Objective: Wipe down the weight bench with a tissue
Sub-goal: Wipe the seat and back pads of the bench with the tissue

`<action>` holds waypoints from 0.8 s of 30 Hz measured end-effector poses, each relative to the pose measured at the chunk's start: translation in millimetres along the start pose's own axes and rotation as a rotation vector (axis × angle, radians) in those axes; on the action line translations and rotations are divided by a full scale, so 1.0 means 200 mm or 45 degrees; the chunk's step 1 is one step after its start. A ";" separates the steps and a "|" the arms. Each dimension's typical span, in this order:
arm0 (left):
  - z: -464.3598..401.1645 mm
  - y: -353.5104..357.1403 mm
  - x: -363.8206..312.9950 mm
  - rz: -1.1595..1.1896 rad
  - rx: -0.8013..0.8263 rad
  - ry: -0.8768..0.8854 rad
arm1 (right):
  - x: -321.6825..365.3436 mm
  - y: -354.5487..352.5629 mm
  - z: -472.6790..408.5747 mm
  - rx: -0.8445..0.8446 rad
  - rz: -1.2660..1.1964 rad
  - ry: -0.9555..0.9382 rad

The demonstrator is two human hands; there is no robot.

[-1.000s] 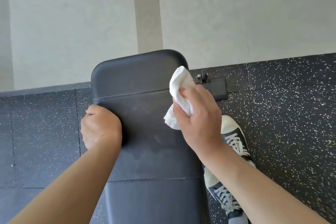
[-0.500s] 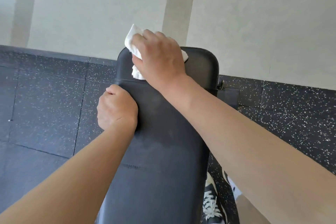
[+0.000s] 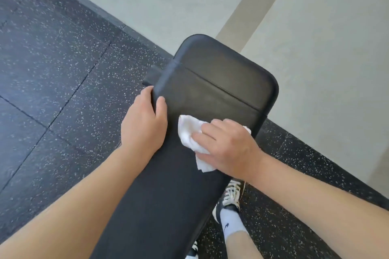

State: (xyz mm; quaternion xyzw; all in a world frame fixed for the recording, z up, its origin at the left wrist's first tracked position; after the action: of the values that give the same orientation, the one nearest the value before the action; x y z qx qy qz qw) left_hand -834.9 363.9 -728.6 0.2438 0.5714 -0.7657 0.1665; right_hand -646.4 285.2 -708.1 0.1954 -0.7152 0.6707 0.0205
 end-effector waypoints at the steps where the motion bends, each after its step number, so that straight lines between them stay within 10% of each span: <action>1: 0.09 -0.02 0.06 -0.016 0.006 -0.020 | -0.03 -0.01 -0.08 -0.036 0.025 0.030; 7: 0.55 -0.07 0.34 -0.207 -0.070 -0.199 | 0.10 0.05 -0.56 -0.156 -0.074 0.581; 17: 0.56 -0.04 0.37 -0.257 -0.165 -0.161 | 0.18 0.06 0.09 0.067 -0.064 -0.113; 24: 0.55 -0.04 0.37 -0.279 -0.173 -0.141 | -0.02 0.02 -0.36 -0.219 -0.092 0.440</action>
State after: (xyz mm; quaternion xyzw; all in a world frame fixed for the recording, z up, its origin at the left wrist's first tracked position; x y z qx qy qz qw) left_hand -920.5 262.9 -739.7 0.1257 0.6350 -0.7512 0.1291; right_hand -659.9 355.3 -706.5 0.1002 -0.7482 0.6297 0.1836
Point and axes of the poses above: each hand's wrist, its own z-axis away from the middle knuckle, its own y-axis out of the palm, x = y × z, the point moved 3 cm from there along -z, towards the middle knuckle, and after that the axes turned 15 degrees about y, right-handed, at the moved point
